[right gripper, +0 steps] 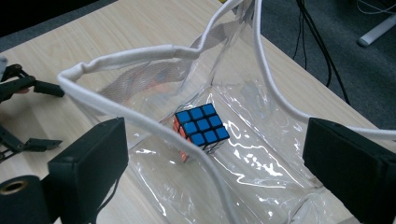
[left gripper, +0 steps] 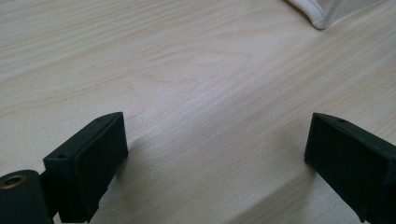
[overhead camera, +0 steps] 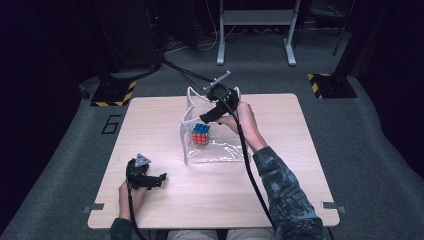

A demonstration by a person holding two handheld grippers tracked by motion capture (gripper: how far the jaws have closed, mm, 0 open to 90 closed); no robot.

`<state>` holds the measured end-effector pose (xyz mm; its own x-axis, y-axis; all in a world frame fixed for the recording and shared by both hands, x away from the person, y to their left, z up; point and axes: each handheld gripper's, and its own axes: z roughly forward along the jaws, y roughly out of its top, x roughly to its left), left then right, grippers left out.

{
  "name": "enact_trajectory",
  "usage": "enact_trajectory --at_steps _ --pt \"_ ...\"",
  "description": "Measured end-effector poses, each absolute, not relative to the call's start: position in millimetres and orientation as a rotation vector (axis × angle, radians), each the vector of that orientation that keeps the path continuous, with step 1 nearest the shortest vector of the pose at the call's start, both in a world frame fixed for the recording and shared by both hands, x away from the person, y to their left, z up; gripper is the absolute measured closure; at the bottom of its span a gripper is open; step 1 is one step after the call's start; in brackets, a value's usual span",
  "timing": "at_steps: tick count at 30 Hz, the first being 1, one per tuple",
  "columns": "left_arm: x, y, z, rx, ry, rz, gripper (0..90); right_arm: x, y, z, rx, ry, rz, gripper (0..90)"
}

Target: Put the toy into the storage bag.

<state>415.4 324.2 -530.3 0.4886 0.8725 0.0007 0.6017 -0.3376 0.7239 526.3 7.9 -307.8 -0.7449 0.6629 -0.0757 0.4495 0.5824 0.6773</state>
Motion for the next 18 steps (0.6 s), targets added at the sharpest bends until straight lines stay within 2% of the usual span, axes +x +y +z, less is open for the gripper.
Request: enact_trajectory --at_steps 18 --pt "415.5 324.0 -530.2 2.064 1.211 0.521 5.6 477.6 -31.4 -300.6 0.851 2.430 0.962 3.3"
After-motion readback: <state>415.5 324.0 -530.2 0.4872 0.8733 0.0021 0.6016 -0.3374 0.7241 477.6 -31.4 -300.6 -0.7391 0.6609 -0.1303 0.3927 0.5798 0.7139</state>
